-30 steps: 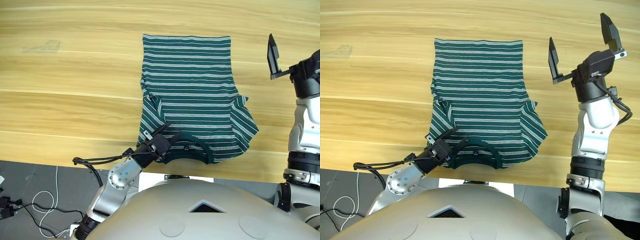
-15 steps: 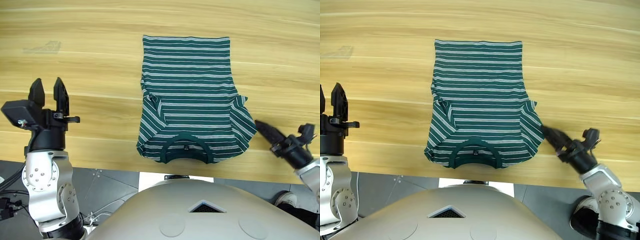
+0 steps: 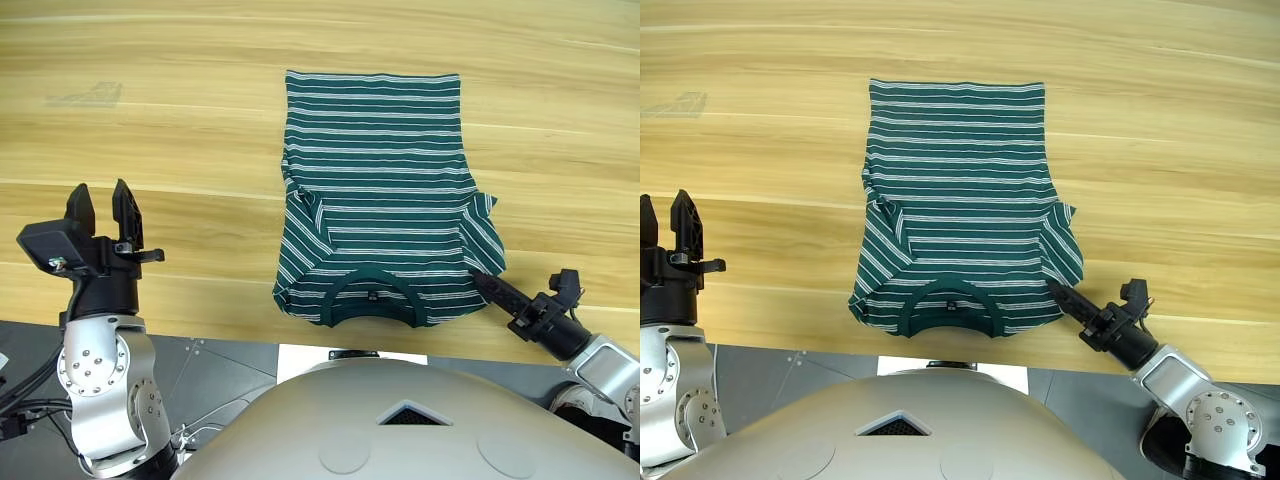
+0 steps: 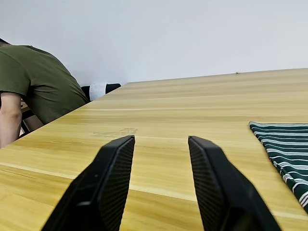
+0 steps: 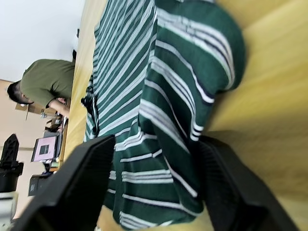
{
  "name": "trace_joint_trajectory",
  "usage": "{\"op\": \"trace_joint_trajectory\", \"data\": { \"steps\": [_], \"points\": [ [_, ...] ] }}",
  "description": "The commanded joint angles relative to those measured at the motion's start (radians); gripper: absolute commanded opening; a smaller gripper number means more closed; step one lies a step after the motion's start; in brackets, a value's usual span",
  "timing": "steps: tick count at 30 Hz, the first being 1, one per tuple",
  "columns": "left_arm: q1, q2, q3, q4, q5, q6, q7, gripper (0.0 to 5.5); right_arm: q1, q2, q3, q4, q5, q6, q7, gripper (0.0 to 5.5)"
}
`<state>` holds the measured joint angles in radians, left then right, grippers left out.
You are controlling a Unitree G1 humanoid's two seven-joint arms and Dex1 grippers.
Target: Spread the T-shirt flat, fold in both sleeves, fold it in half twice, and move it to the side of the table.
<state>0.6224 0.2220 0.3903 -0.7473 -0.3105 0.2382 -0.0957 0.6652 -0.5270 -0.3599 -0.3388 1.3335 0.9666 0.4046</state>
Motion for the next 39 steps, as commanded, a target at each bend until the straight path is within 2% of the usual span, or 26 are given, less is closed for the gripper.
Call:
{"op": "trace_joint_trajectory", "data": {
  "steps": [1,9,13,23,30,39],
  "points": [
    [0.004,-0.012,-0.016,0.017,0.022,-0.004,-0.01,2.1,-0.033,0.033,0.003,0.003,-0.038,-0.028,-0.016,2.21],
    [-0.002,-0.029,-0.054,0.054,0.049,-0.027,-0.026,2.1,-0.139,0.121,-0.031,0.04,-0.108,-0.136,-0.037,0.63],
    [-0.006,-0.033,-0.066,0.063,0.06,-0.036,-0.031,2.1,-0.165,0.139,-0.034,0.052,-0.117,-0.14,-0.042,0.02],
    [-0.006,-0.039,-0.086,0.071,0.08,-0.052,-0.044,2.1,-0.186,0.171,-0.034,0.051,-0.145,-0.145,-0.04,0.02],
    [-0.005,-0.044,-0.1,0.074,0.093,-0.058,-0.051,2.1,-0.208,0.199,-0.101,0.1,-0.074,-0.12,-0.143,0.02],
    [0.012,-0.059,-0.127,0.062,0.118,-0.068,-0.041,2.1,-0.175,0.201,-0.103,0.12,-0.069,-0.077,-0.247,0.02]
  ]
}}
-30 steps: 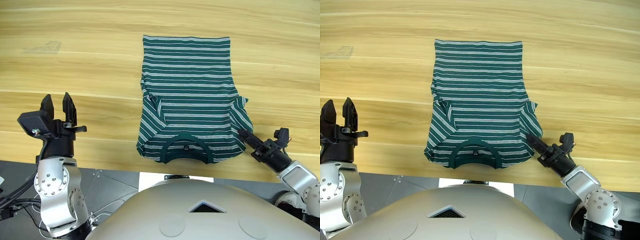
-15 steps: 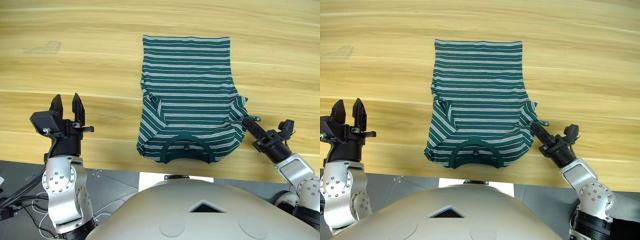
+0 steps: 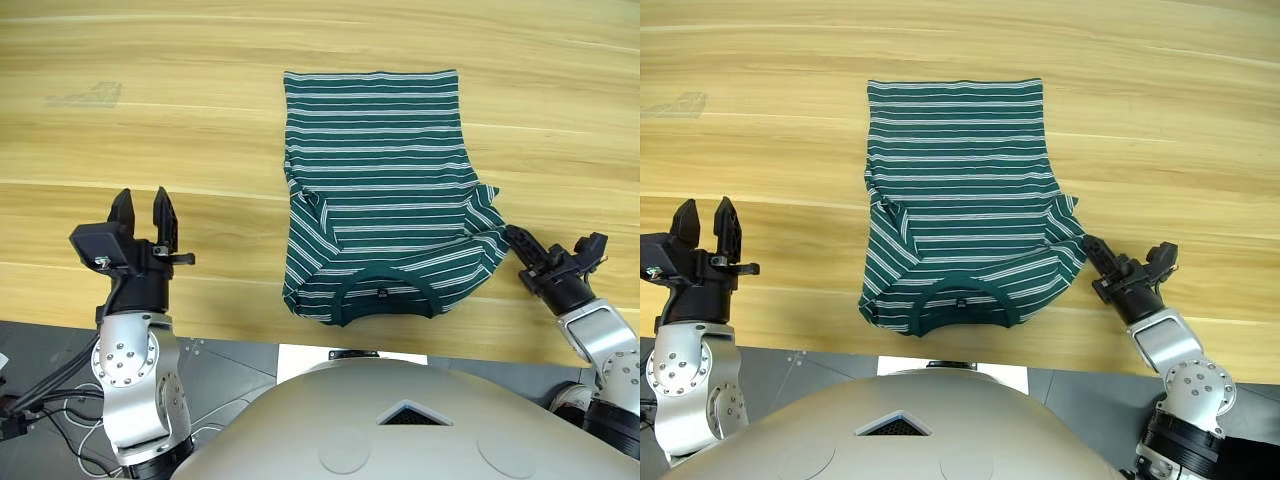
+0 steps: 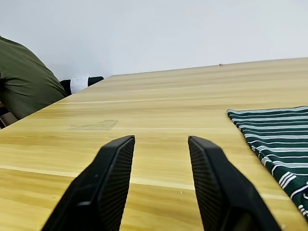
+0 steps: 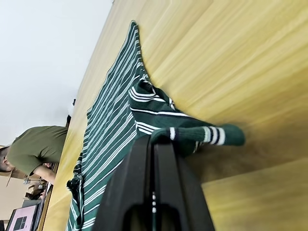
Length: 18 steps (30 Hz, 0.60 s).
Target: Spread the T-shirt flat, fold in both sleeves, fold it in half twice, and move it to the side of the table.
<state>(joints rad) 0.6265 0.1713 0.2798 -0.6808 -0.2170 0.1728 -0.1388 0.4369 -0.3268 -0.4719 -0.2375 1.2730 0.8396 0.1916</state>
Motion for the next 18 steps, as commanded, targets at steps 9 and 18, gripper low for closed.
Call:
{"op": "trace_joint_trajectory", "data": {
  "steps": [9,18],
  "points": [
    [-0.004,-0.019,-0.041,-0.004,0.047,0.001,0.005,2.1,0.144,-0.108,0.119,-0.059,-0.073,0.104,0.178,0.02],
    [-0.003,-0.007,-0.061,-0.006,0.057,0.008,-0.002,2.1,0.133,-0.118,0.145,-0.043,-0.219,-0.002,0.255,0.24]
  ]
}}
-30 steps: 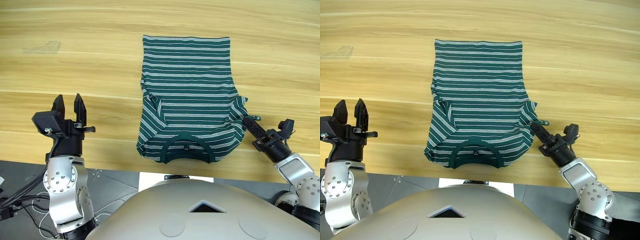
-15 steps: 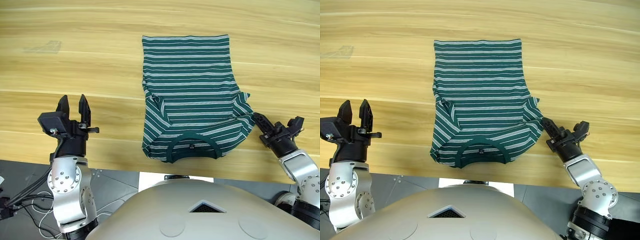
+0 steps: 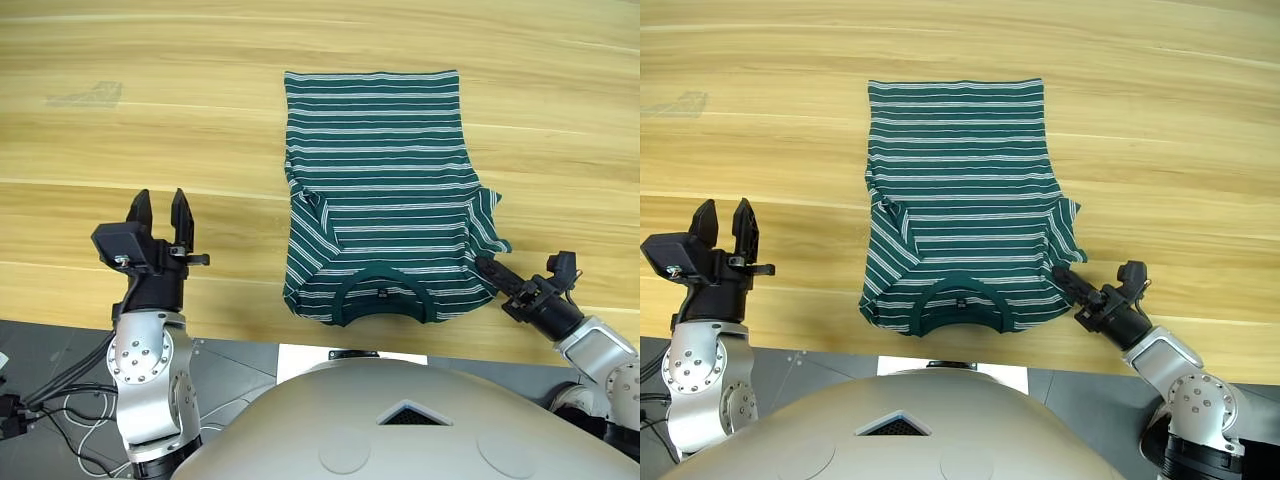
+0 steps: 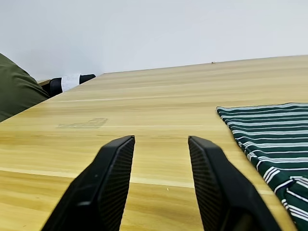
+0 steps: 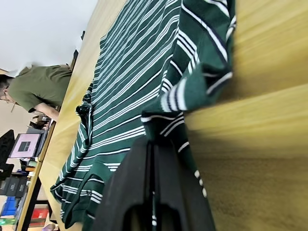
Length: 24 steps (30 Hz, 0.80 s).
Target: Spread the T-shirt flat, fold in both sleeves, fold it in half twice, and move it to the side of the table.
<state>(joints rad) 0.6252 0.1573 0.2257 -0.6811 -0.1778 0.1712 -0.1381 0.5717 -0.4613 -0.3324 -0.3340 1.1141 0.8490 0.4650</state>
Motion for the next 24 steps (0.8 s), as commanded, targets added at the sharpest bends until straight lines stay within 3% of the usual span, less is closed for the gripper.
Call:
{"op": "trace_joint_trajectory", "data": {
  "steps": [1,6,24],
  "points": [
    [-0.002,0.006,-0.009,-0.005,0.019,0.01,-0.002,2.1,-0.007,0.017,0.004,0.058,-0.062,-0.013,-0.018,0.39],
    [-0.005,0.004,-0.015,-0.002,0.028,0.01,-0.004,2.1,-0.022,0.033,-0.011,0.07,-0.069,-0.019,-0.036,1.3],
    [0.009,-0.007,-0.037,0.005,0.043,-0.005,0.002,2.1,-0.11,0.11,-0.167,0.147,0.159,0.066,-0.251,1.33]
  ]
}}
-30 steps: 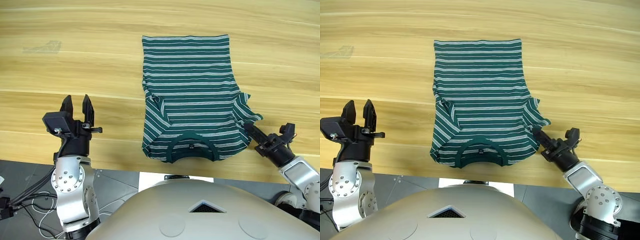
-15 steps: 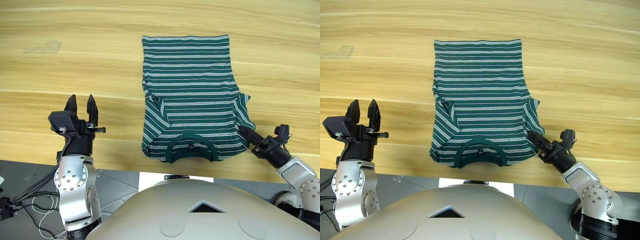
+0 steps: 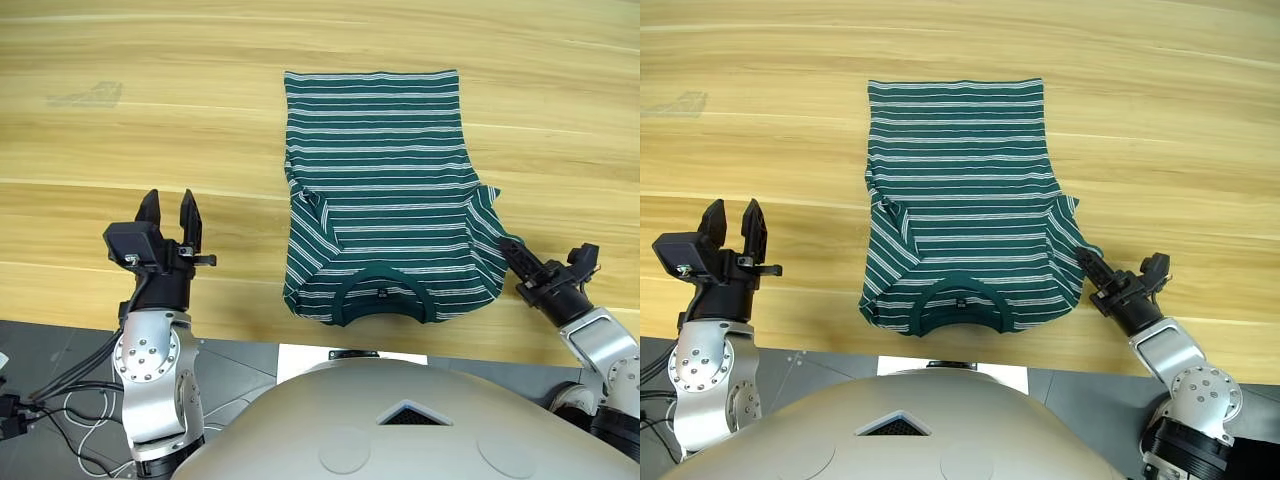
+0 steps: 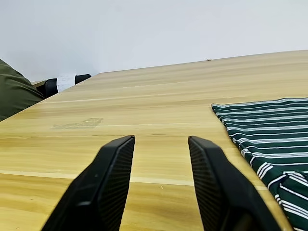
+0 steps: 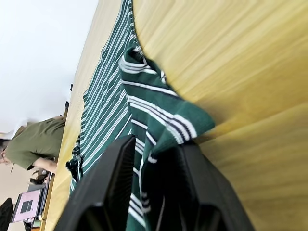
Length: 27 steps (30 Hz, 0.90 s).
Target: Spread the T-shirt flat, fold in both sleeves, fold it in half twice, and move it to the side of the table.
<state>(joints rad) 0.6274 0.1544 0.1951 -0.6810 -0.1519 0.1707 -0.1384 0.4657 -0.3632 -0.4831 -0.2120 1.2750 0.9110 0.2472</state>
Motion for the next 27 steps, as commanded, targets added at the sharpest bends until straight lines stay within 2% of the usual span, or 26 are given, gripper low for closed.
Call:
{"op": "trace_joint_trajectory", "data": {
  "steps": [1,15,20,23,27],
  "points": [
    [0.007,-0.004,-0.008,0.005,0.019,-0.005,0.003,2.1,-0.008,0.015,-0.021,0.028,0.001,-0.001,-0.038,1.33],
    [0.016,-0.006,-0.029,0.007,0.023,-0.021,0.002,2.1,-0.049,0.044,-0.052,0.04,-0.02,-0.053,-0.058,1.33],
    [0.018,-0.007,-0.034,0.008,0.024,-0.026,0.004,2.1,-0.05,0.044,-0.044,0.029,-0.032,-0.062,-0.043,0.63],
    [0.017,-0.009,-0.038,0.014,0.027,-0.03,0.004,2.1,-0.051,0.047,-0.036,0.028,-0.042,-0.07,-0.031,0.03],
    [0.009,-0.008,-0.037,0.021,0.032,-0.033,0.005,2.1,-0.057,0.054,-0.03,0.022,-0.056,-0.082,-0.02,0.01]
  ]
}}
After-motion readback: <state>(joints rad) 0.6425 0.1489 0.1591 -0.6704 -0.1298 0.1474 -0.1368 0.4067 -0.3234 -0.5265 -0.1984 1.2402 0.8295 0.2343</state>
